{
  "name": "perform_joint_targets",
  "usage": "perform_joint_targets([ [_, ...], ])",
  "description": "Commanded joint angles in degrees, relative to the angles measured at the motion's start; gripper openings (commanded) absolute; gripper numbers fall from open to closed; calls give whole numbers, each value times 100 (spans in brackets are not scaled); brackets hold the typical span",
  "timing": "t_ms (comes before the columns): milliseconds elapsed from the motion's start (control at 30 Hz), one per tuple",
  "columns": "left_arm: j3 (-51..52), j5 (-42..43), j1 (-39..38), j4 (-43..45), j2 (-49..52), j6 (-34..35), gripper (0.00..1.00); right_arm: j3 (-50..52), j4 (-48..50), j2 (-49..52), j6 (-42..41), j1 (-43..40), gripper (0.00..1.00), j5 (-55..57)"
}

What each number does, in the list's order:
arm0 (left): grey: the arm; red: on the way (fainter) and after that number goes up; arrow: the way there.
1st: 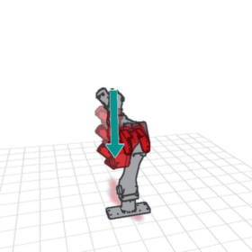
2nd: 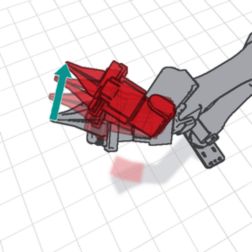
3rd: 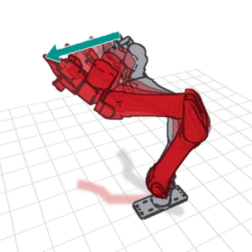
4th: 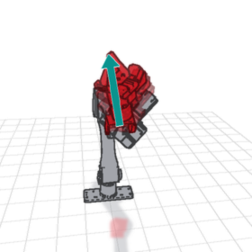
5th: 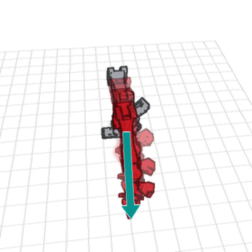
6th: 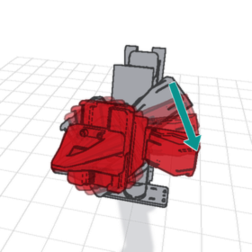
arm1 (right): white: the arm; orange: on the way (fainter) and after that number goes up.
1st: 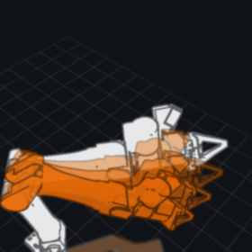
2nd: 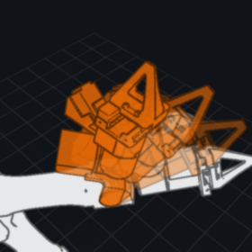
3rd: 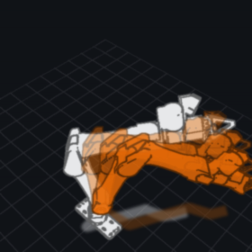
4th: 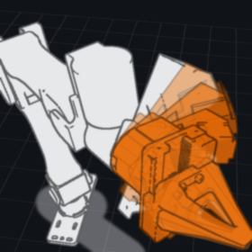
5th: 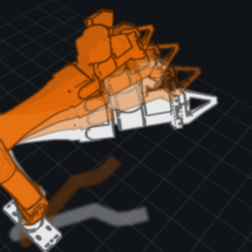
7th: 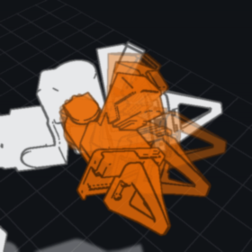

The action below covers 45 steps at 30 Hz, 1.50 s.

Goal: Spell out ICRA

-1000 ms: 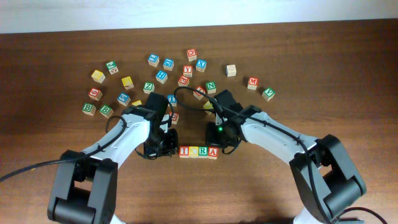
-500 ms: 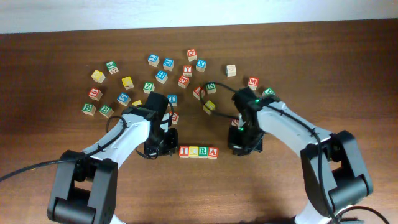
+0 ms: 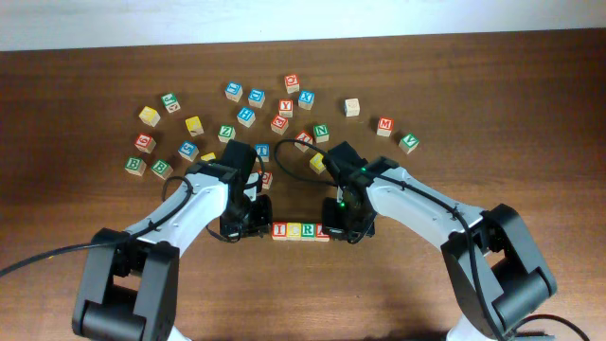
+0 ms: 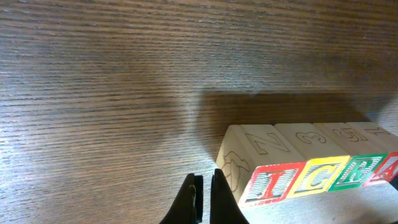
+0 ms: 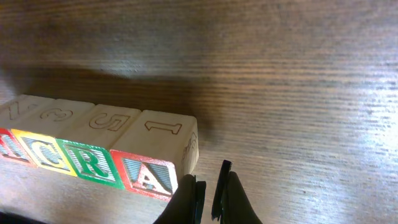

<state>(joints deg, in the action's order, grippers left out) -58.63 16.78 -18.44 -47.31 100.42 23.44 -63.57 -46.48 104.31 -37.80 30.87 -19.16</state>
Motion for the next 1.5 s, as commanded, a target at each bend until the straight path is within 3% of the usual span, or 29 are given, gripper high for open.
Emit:
perform_joint_targets([
  [0, 44, 186, -33, -11, 28, 50, 0, 31, 68, 44, -63, 35, 4, 31],
  [233, 44, 210, -433, 39, 28, 52, 0, 31, 72, 44, -59, 35, 4, 35],
  [767, 42, -210, -439, 33, 28, 50, 0, 28, 37, 44, 136, 22, 5, 184],
  [1000, 42, -308, 2, 11, 28, 50, 0, 24, -323, 42, 168, -251, 5, 461],
  [1133, 35, -286, 273, -192, -66, -129, 0, -138, -802, -11, 579, -570, 4, 463],
  [1233, 20, -286, 407, -304, -599, -127, 0, -389, -1248, -284, 763, -671, 4, 522],
  [1467, 13, -844, 474, -551, -3071, -122, 3, -586, -2105, -2612, 579, -442, 4, 1480],
])
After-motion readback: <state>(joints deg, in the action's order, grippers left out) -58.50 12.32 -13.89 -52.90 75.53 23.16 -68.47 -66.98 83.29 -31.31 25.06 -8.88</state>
